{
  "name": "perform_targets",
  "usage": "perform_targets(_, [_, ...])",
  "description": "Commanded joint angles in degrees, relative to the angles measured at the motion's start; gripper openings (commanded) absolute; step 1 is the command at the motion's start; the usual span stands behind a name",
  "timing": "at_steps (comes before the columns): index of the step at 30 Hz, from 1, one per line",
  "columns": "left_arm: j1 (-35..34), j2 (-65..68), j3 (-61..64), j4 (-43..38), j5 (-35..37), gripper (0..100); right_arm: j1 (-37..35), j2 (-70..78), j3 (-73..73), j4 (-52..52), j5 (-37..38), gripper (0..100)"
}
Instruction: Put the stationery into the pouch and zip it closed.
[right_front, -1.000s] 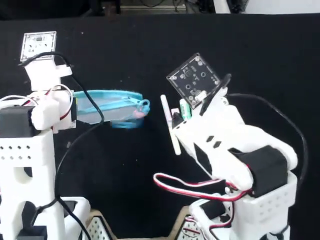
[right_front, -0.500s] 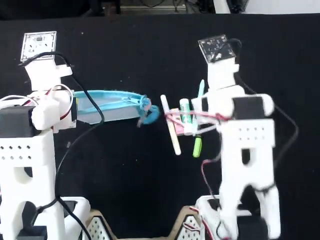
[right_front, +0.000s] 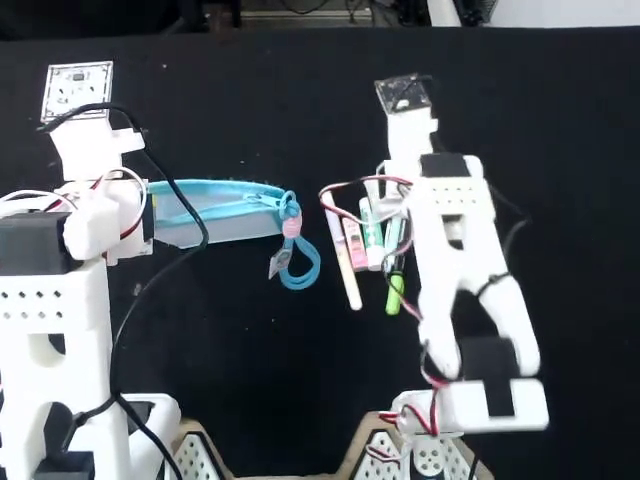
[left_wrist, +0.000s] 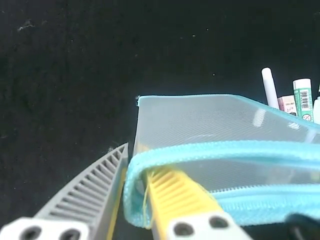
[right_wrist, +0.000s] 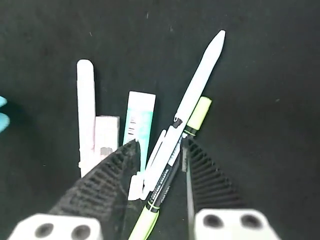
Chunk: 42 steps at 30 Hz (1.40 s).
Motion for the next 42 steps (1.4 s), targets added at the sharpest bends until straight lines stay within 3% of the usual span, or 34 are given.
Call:
perform_targets(1, [-0.7, 1.0, 0.8, 0.3, -0.4, 3, 0.0, 5.3, -7.9, 0.1, -4.2, 12.4])
perform_targets(10, [-1.0, 0.9, 0.8, 0.4, -0.2, 3, -4.3, 18.9, -19.1, 4.7, -7.8, 12.4])
perform_targets(20, [-1.0, 0.9, 0.9, 0.4, -0.1, 3, -3.0, 29.2, -26.7, 5.3, -7.8, 12.4])
perform_targets(27, [-1.0, 0.9, 0.9, 0.4, 0.0, 3, -3.6, 35.9, -35.9, 14.8, -7.6, 8.9])
perform_targets(29, [-1.0, 0.9, 0.9, 0.4, 0.0, 3, -2.5, 37.5, -39.4, 17.4, -7.7, 0.5])
perform_targets(38, [-0.9, 0.9, 0.9, 1.8, 0.0, 3, 4.2, 32.7, -53.1, 32.8, -6.9, 1.0])
perform_targets(42, [-0.9, 0.9, 0.9, 1.8, 0.1, 3, 8.4, 28.9, -56.0, 37.9, -2.5, 1.0])
